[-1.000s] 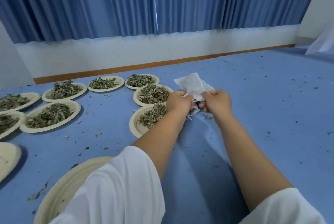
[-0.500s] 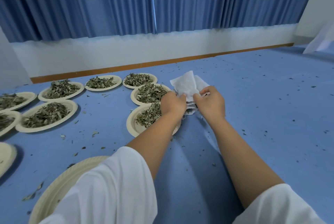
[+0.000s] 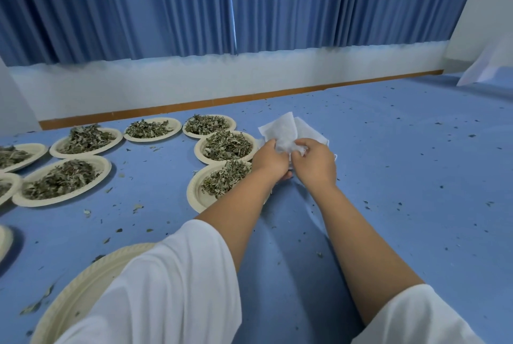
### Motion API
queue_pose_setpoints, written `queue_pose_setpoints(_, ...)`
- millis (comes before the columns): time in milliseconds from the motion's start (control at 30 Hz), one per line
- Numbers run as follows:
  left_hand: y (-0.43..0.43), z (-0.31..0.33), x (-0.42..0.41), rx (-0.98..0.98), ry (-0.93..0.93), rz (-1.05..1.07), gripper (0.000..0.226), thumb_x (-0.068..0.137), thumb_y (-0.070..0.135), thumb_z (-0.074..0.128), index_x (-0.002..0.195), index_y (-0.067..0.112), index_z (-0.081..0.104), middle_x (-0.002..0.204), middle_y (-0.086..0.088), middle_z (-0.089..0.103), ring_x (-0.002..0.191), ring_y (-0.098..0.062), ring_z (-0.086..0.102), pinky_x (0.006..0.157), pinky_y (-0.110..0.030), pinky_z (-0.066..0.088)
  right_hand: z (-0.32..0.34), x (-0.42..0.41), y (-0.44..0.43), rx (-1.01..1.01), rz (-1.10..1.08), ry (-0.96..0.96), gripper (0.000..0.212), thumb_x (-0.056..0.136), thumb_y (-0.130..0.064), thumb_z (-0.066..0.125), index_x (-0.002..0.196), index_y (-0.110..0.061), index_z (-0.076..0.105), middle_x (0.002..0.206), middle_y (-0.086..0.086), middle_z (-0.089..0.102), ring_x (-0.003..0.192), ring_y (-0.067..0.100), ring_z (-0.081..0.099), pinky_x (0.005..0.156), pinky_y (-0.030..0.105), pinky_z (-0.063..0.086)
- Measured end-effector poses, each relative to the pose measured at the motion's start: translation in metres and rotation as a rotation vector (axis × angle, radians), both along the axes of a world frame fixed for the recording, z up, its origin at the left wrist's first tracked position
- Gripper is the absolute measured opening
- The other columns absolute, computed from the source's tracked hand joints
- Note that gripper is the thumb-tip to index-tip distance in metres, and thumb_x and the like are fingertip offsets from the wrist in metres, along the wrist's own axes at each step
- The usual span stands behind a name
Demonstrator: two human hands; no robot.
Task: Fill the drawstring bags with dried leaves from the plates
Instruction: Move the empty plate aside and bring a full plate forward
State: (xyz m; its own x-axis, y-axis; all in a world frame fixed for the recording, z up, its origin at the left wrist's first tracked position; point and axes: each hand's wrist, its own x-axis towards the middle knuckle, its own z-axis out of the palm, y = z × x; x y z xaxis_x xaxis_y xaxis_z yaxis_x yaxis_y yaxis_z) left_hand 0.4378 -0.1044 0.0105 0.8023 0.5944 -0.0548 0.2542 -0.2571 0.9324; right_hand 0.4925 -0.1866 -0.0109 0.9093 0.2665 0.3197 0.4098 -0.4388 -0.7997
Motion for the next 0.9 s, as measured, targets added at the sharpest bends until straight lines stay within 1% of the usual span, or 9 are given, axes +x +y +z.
queue_pose_setpoints(67, -0.002, 0.001, 0.005, -0.013, 0.002, -0.012, 0.046, 0.098, 0.008, 0.041, 0.143, 0.019, 0.042, 0.106, -0.016, 0.064, 0.052, -0.015, 0.053, 0.031, -0.014, 0.034, 0.001, 0.003, -0.001, 0.004, -0.018, 0.010, 0.036, 0.089, -0.019, 0.056, 0.124, -0.020, 0.064, 0.102, 0.003, 0.069, 0.079, 0.012, 0.055, 0.057, 0.023, 0.037)
queue_pose_setpoints(133, -0.006, 0.001, 0.010, 0.010, 0.007, -0.032, 0.027, 0.095, 0.007, 0.042, 0.117, 0.018, 0.053, 0.091, -0.015, 0.061, 0.048, -0.015, 0.050, 0.031, -0.015, 0.034, 0.002, 0.006, -0.003, -0.001, -0.038, 0.024, 0.037, 0.089, -0.018, 0.055, 0.126, -0.019, 0.062, 0.101, 0.003, 0.069, 0.080, 0.013, 0.054, 0.056, 0.023, 0.035)
queue_pose_setpoints(200, -0.009, 0.002, 0.016, 0.051, 0.020, -0.045, 0.014, 0.094, 0.009, 0.043, 0.104, 0.017, 0.051, 0.087, -0.018, 0.062, 0.051, -0.020, 0.050, 0.035, -0.019, 0.036, 0.002, 0.009, -0.005, 0.006, -0.056, 0.046, 0.038, 0.090, -0.018, 0.054, 0.127, -0.018, 0.061, 0.106, 0.004, 0.069, 0.084, 0.015, 0.055, 0.062, 0.024, 0.038)
queue_pose_setpoints(300, -0.013, 0.001, 0.022, 0.111, 0.048, -0.059, 0.023, 0.094, 0.016, 0.045, 0.115, 0.011, 0.052, 0.098, -0.021, 0.069, 0.068, -0.029, 0.058, 0.054, -0.027, 0.043, 0.002, 0.011, -0.009, 0.013, -0.064, 0.065, 0.038, 0.090, -0.020, 0.054, 0.128, -0.019, 0.060, 0.112, 0.005, 0.068, 0.098, 0.020, 0.061, 0.074, 0.027, 0.043)
queue_pose_setpoints(400, -0.012, 0.000, 0.022, 0.209, 0.063, -0.018, 0.025, 0.094, 0.020, 0.044, 0.115, 0.010, 0.053, 0.104, -0.014, 0.067, 0.090, -0.034, 0.064, 0.064, -0.031, 0.043, 0.003, 0.009, -0.010, 0.023, -0.058, 0.033, 0.038, 0.089, -0.023, 0.056, 0.127, -0.021, 0.060, 0.111, 0.003, 0.067, 0.096, 0.020, 0.062, 0.072, 0.029, 0.045)
queue_pose_setpoints(533, -0.007, 0.001, 0.013, 0.291, 0.002, 0.014, 0.026, 0.095, 0.022, 0.043, 0.117, 0.014, 0.053, 0.102, -0.007, 0.065, 0.094, -0.030, 0.063, 0.064, -0.031, 0.043, 0.005, 0.003, -0.009, 0.020, -0.052, -0.007, 0.041, 0.088, -0.028, 0.057, 0.129, -0.024, 0.060, 0.113, 0.004, 0.066, 0.093, 0.021, 0.063, 0.071, 0.031, 0.050)
queue_pose_setpoints(700, -0.006, 0.003, 0.002, 0.366, -0.044, 0.038, 0.031, 0.097, 0.025, 0.045, 0.123, 0.014, 0.056, 0.117, -0.009, 0.065, 0.099, -0.032, 0.064, 0.083, -0.039, 0.052, 0.010, -0.006, -0.006, -0.007, -0.061, -0.055, 0.045, 0.089, -0.031, 0.055, 0.134, -0.024, 0.056, 0.119, 0.010, 0.060, 0.096, 0.026, 0.062, 0.081, 0.041, 0.053)
queue_pose_setpoints(800, -0.003, 0.004, -0.006, 0.453, -0.031, 0.059, 0.042, 0.099, 0.029, 0.045, 0.139, 0.017, 0.050, 0.129, -0.010, 0.061, 0.106, -0.030, 0.064, 0.090, -0.037, 0.050, 0.011, -0.012, -0.004, 0.002, -0.082, -0.112, 0.040, 0.091, -0.032, 0.056, 0.130, -0.026, 0.058, 0.123, 0.006, 0.056, 0.095, 0.023, 0.062, 0.076, 0.038, 0.052)
queue_pose_setpoints(900, 0.000, 0.008, -0.019, 0.548, -0.010, 0.065, 0.041, 0.101, 0.028, 0.043, 0.140, 0.019, 0.050, 0.135, -0.009, 0.057, 0.117, -0.026, 0.058, 0.093, -0.037, 0.048, 0.010, -0.021, 0.001, 0.003, -0.071, -0.159, 0.035, 0.091, -0.032, 0.057, 0.125, -0.026, 0.061, 0.122, 0.003, 0.058, 0.090, 0.021, 0.063, 0.072, 0.034, 0.050)
